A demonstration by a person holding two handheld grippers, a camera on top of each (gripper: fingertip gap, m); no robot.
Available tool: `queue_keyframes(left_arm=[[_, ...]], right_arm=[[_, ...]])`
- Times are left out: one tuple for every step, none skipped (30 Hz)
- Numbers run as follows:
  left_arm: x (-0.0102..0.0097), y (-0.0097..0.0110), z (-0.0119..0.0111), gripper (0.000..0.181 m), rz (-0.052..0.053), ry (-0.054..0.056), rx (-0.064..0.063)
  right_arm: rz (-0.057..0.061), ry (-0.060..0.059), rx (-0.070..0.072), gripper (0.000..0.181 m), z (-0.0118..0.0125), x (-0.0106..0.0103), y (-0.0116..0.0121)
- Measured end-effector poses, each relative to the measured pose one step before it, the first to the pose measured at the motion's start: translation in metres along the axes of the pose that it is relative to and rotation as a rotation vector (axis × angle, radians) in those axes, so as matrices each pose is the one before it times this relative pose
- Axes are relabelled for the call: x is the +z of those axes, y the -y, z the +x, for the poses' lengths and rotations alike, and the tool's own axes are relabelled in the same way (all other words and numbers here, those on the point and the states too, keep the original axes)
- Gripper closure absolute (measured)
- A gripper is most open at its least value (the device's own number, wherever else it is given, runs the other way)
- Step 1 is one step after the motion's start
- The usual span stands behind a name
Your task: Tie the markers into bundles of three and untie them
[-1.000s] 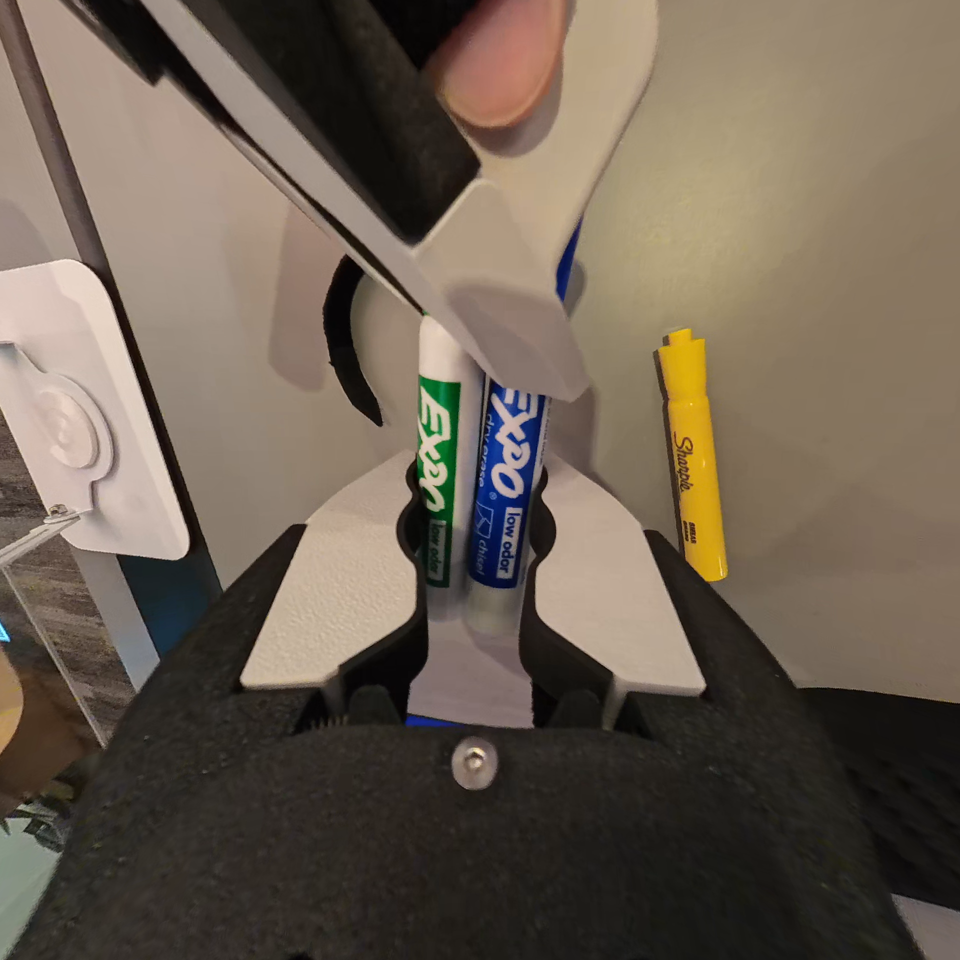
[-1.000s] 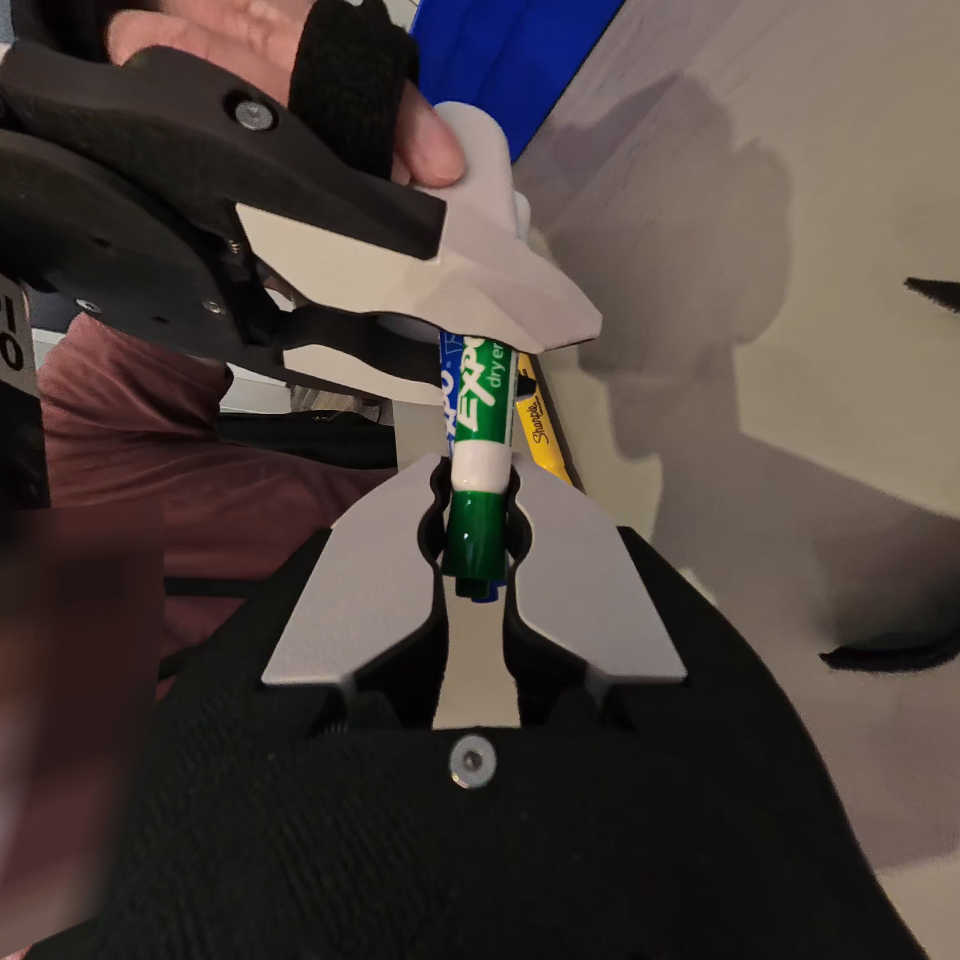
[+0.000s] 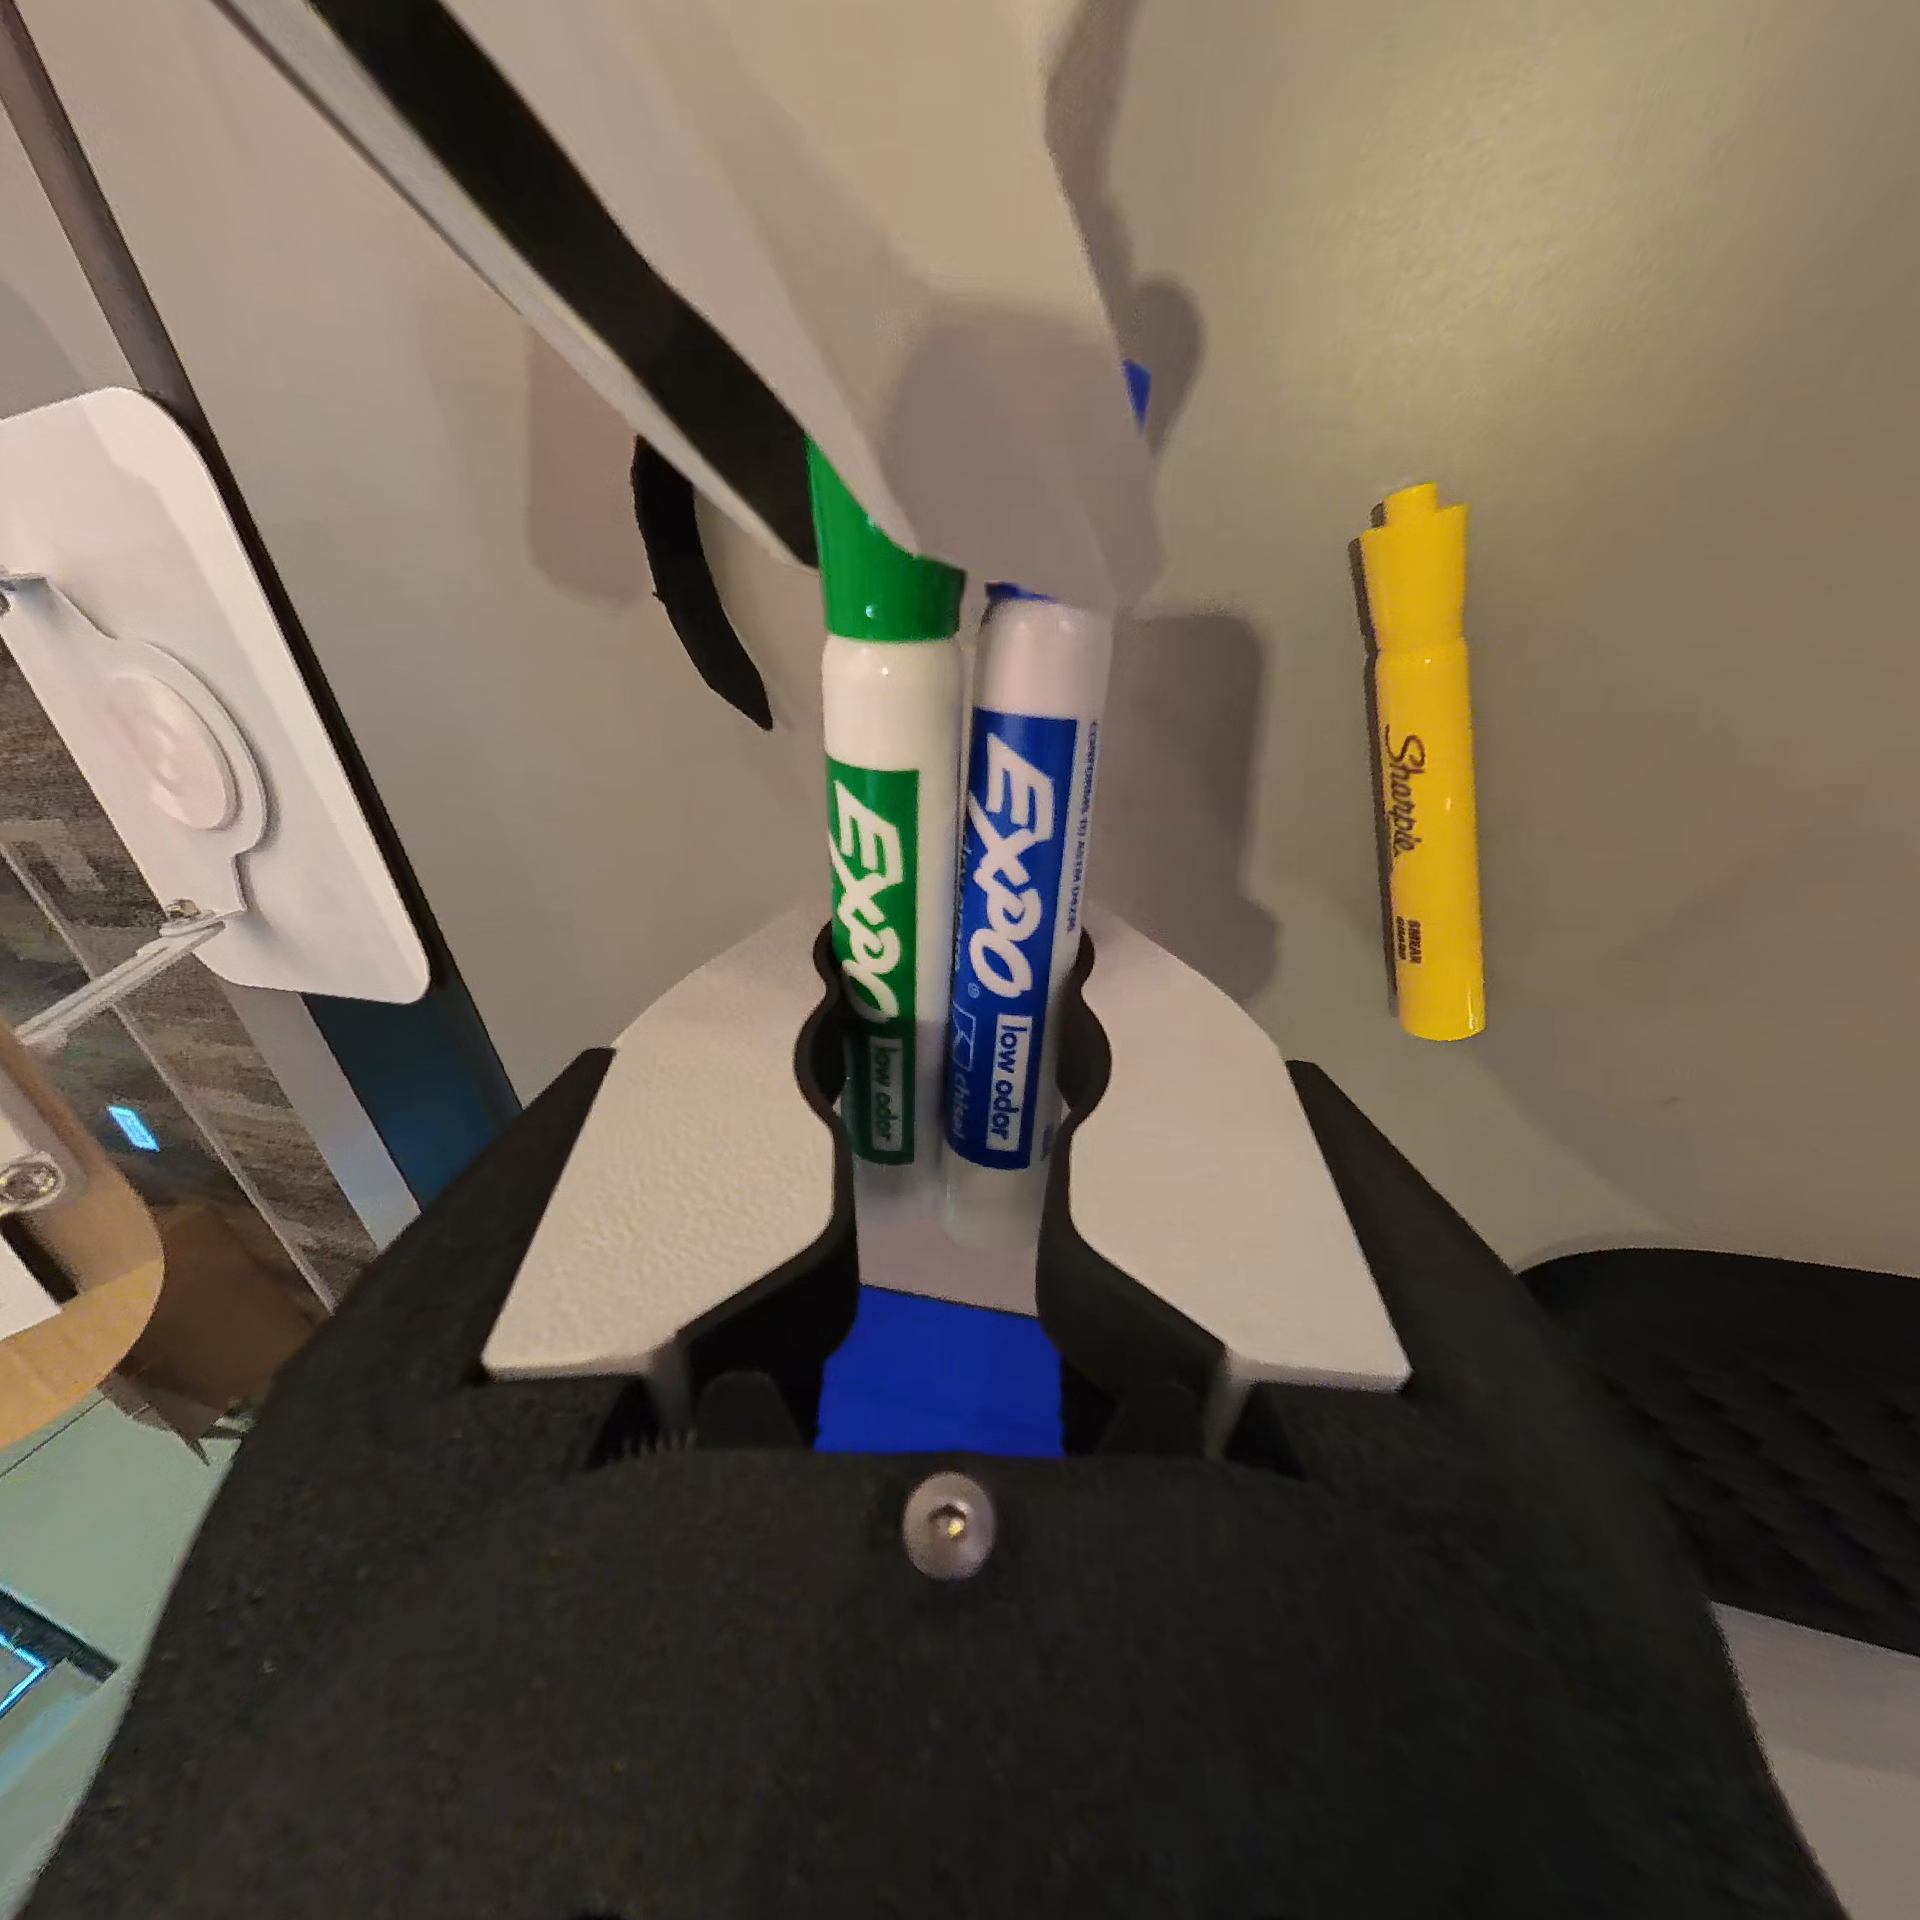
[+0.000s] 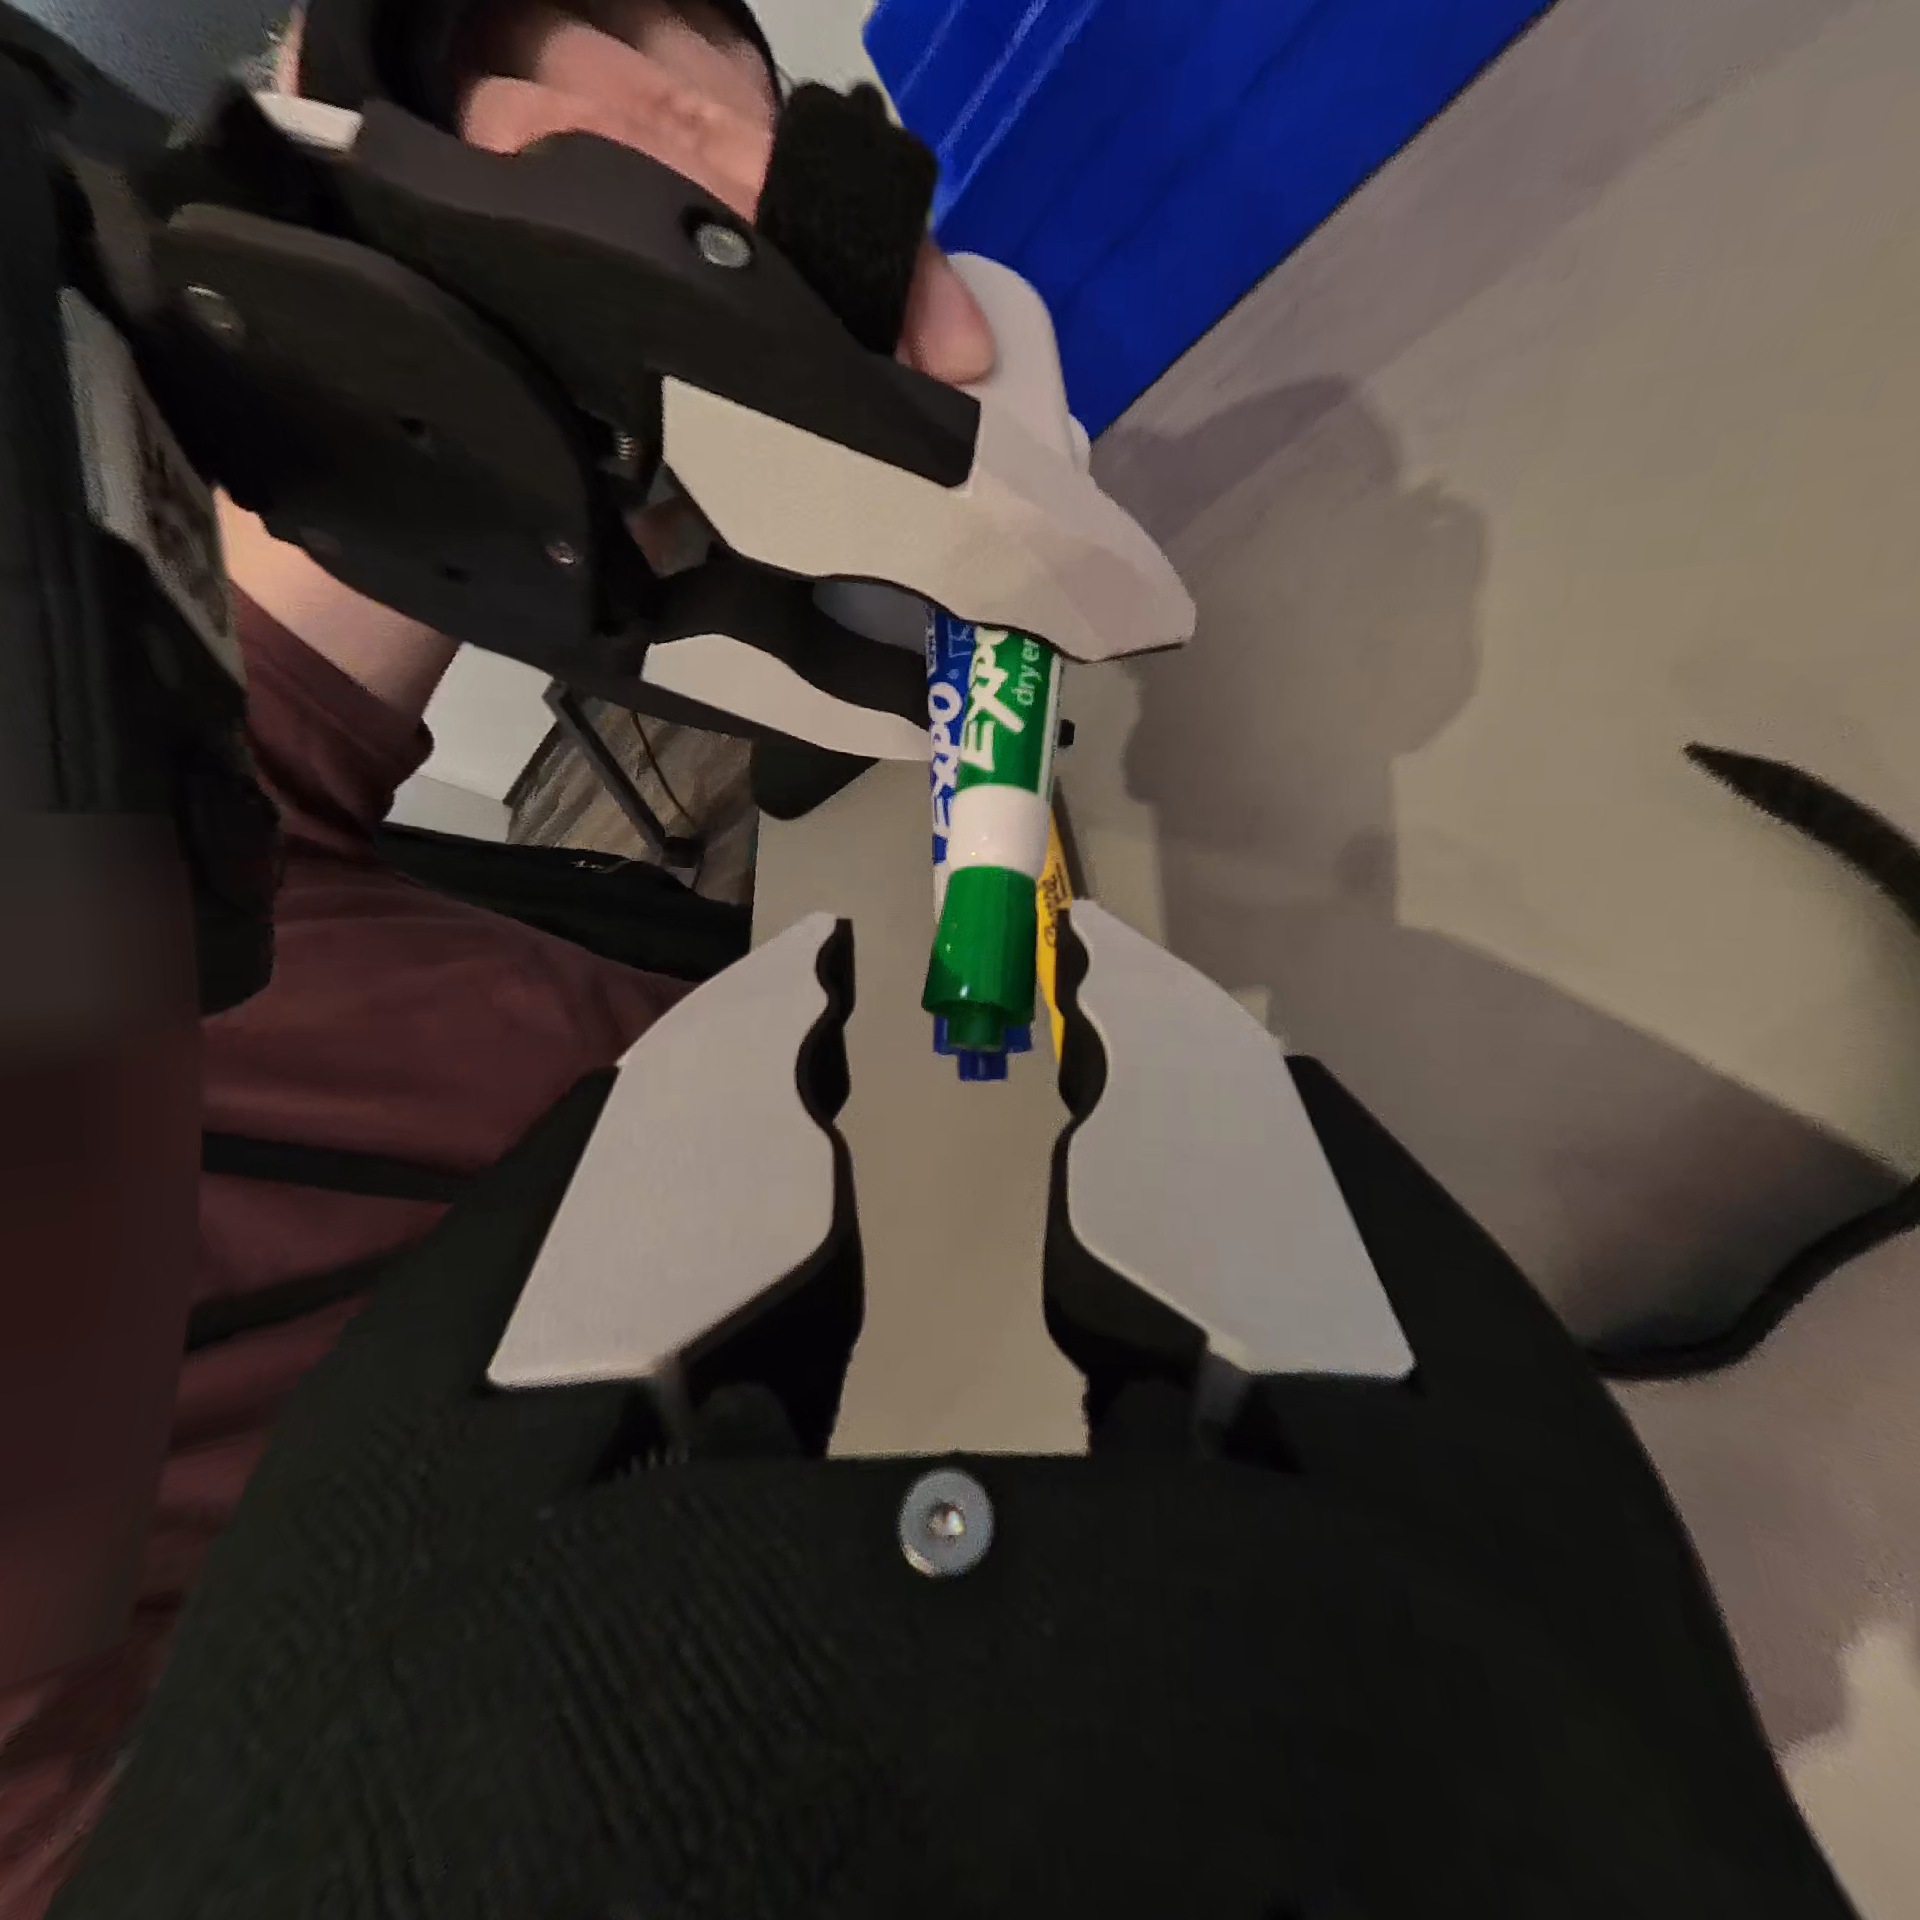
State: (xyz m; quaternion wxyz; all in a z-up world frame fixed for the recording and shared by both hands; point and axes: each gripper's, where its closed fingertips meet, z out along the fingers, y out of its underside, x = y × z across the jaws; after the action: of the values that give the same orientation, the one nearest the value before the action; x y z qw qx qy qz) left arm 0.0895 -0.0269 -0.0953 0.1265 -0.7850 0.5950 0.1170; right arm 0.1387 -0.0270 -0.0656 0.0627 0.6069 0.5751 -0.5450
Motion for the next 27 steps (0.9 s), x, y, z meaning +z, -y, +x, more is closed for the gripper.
queue_keyframes(left_arm=[[-0.00093, -0.00062, -0.00033, 0.143, 0.0034, 0.0070, 0.0017], [-0.00100, -0.00112, 0.00059, 0.143, -0.0009, 0.0004, 0.0037], [-0.00106, -0.00044, 0.00007, 0.143, 0.0010, 0.0010, -0.0018], [-0.00117, -0.00016, -0.00041, 0.143, 0.0029, 0.0031, -0.0017], [-0.00097, -0.00058, 0.00015, 0.143, -0.0022, -0.0018, -0.0013], [-0.00110, -0.00021, -0.00023, 0.143, 0.0005, 0.0023, 0.0010], [-0.00144, 0.00121, -0.00033, 0.143, 0.0091, 0.0051, 0.0012], [-0.00126, 0.00090, 0.00115, 0.143, 0.0064, -0.0071, -0.0031], [-0.00098, 0.00026, 0.00035, 0.143, 0.0014, -0.0019, -0.0008], [-0.00099, 0.00072, -0.00041, 0.143, 0.0051, 0.0051, 0.0033], [-0.00058, 0.00010, 0.00059, 0.143, 0.0008, -0.0038, -0.0019], [-0.00054, 0.00065, 0.00000, 0.143, 0.0057, 0.0001, -0.0011], [-0.00034, -0.00015, 0.00034, 0.143, 0.0010, -0.0023, -0.0023], [-0.00027, -0.00099, -0.00066, 0.143, -0.0025, 0.0038, -0.0009], [-0.00044, -0.00167, -0.00128, 0.143, -0.0021, 0.0081, 0.0007], [-0.00034, -0.00282, -0.00013, 0.143, -0.0056, -0.0022, -0.0036], [-0.00047, -0.00329, -0.00169, 0.143, -0.0032, 0.0086, -0.0048], [-0.00093, -0.00429, -0.00173, 0.143, -0.0025, 0.0069, -0.0089], [-0.00082, -0.00594, -0.00067, 0.143, -0.0068, -0.0042, -0.0147], [-0.00087, -0.00669, -0.00202, 0.143, -0.0071, 0.0047, -0.0132], [-0.00082, -0.00696, -0.00296, 0.143, -0.0055, 0.0093, -0.0111], [-0.00035, -0.00772, -0.00153, 0.143, -0.0120, -0.0025, -0.0147], [0.00010, -0.00679, -0.00257, 0.143, -0.0082, 0.0048, -0.0136], [0.00028, -0.00551, -0.00110, 0.143, -0.0031, -0.0040, -0.0128], [0.00054, -0.00467, -0.00064, 0.143, -0.0023, -0.0074, -0.0152], [0.00084, -0.00359, -0.00144, 0.143, -0.0012, 0.0015, -0.0110], [0.00091, -0.00300, -0.00087, 0.143, -0.0011, -0.0023, -0.0090]], right_arm=[[0.0165, 0.0054, -0.0132, 0.148, -0.00166, -0.00188, 0.00199], [0.0109, 0.0135, 0.0002, 0.148, -0.00184, -0.00156, 0.00117], [0.0079, 0.0104, 0.0049, 0.149, -0.00084, -0.00130, 0.00060], [0.0060, 0.0063, 0.0050, 0.151, 0.00009, -0.00144, 0.00021], [0.0077, 0.0038, 0.0008, 0.154, 0.00034, -0.00136, 0.00047], [0.0077, -0.0004, -0.0010, 0.155, 0.00079, -0.00101, 0.00042], [0.0053, 0.0006, -0.0007, 0.157, 0.00056, -0.00069, 0.00013], [0.0020, 0.0084, -0.0014, 0.159, -0.00078, -0.00011, -0.00030], [-0.0022, 0.0072, 0.0004, 0.160, -0.00094, 0.00023, -0.00091], [-0.0030, 0.0013, -0.0004, 0.160, -0.00031, 0.00025, -0.00086], [-0.0018, 0.0008, -0.0029, 0.160, -0.00063, 0.00009, -0.00054], [0.0002, 0.0014, -0.0032, 0.160, -0.00076, -0.00019, -0.00044], [0.0055, 0.0018, -0.0040, 0.158, -0.00106, -0.00067, 0.00042], [0.0118, -0.0015, -0.0066, 0.155, -0.00103, -0.00145, 0.00089], [0.0168, -0.0153, -0.0145, 0.153, 0.00036, -0.00248, 0.00137], [0.0164, -0.0374, -0.0321, 0.151, 0.00213, -0.00337, 0.00092], [0.0178, -0.0378, -0.0598, 0.147, 0.00042, -0.00371, -0.00028], [0.0262, -0.0240, -0.0820, 0.146, -0.00312, -0.00374, -0.00086], [0.0305, -0.0258, -0.0921, 0.147, -0.00381, -0.00309, -0.00181], [0.0244, -0.0272, -0.0974, 0.147, -0.00439, -0.00119, -0.00408], [0.0090, -0.0113, -0.1005, 0.150, -0.00726, 0.00214, -0.00737], [-0.0056, 0.0005, -0.0955, 0.151, -0.00862, 0.00529, -0.00932], [-0.0181, -0.0122, -0.0756, 0.150, -0.00560, 0.00809, -0.01020], [-0.0399, -0.0204, -0.0548, 0.150, -0.00274, 0.00998, -0.01188], [-0.0437, -0.0155, -0.0405, 0.149, -0.00202, 0.01094, -0.01102], [-0.0329, -0.0026, -0.0267, 0.147, -0.00261, 0.01135, -0.00857], [-0.0294, 0.0151, -0.0106, 0.148, -0.00352, 0.01075, -0.00731]])
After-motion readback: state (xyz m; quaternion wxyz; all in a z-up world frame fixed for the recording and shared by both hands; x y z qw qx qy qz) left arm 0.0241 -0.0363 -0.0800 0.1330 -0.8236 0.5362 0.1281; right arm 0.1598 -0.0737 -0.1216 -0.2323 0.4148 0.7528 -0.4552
